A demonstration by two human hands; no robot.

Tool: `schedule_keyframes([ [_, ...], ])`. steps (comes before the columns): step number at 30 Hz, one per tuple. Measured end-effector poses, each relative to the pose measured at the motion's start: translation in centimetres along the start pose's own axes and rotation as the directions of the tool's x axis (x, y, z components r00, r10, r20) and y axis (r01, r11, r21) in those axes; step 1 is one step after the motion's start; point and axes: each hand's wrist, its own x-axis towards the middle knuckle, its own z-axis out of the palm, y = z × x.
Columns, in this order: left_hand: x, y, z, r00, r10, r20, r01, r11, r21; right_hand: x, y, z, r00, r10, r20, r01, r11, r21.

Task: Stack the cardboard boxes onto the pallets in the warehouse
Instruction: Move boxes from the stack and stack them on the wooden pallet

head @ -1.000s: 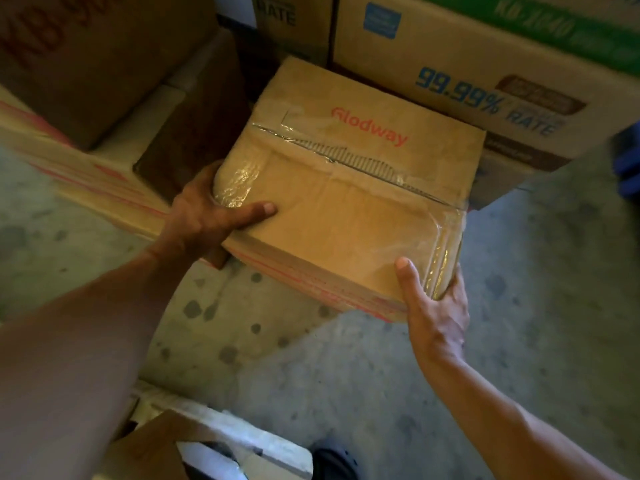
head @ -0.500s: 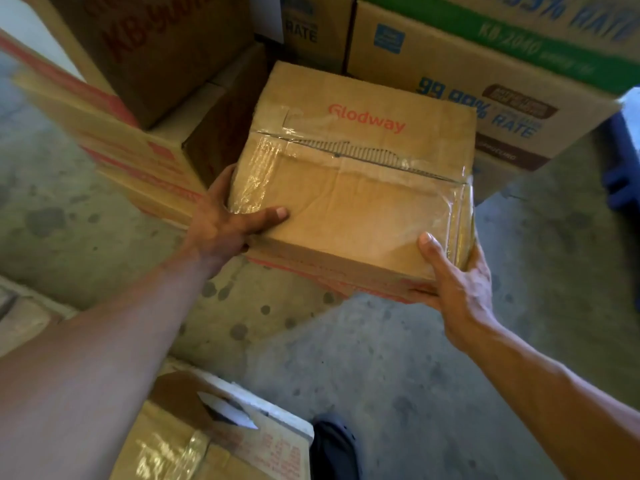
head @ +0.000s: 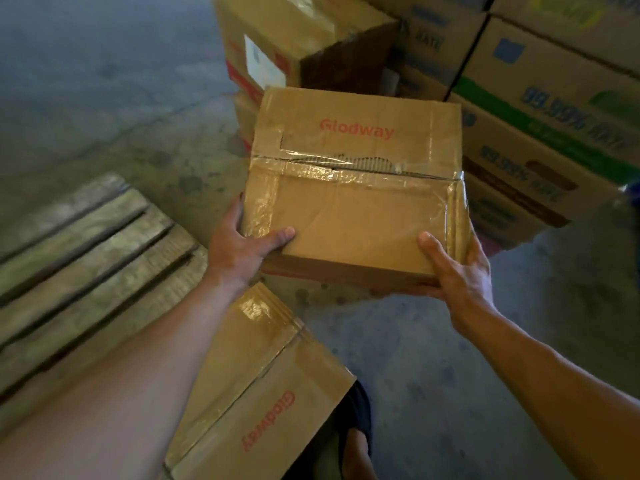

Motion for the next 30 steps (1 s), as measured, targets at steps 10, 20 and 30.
schedule_keyframes([
  [10, -8.3, -0.7, -18.1, 0.907, -0.045, -0.420, 0.041, 0.999, -0.018, -5.9, -6.1, 15.6, 0.890, -0.176, 0.420, 0.225, 0.972, -0.070],
  [20, -18.2, -8.5, -32.3, 0.710, -0.079, -0.700, 0.073, 0.997, -0.039, -14.6, -2.5, 33.8, 0.709, -0.101, 0.698, 0.195, 0.979, -0.056],
  [30, -27.0, -21.2, -37.3, 0.557, -0.303, -0.773, 0.173, 0.953, -0.249, -22.4, 7.9, 41.7, 0.630, 0.072, 0.773, 0.168, 0.960, -0.226],
])
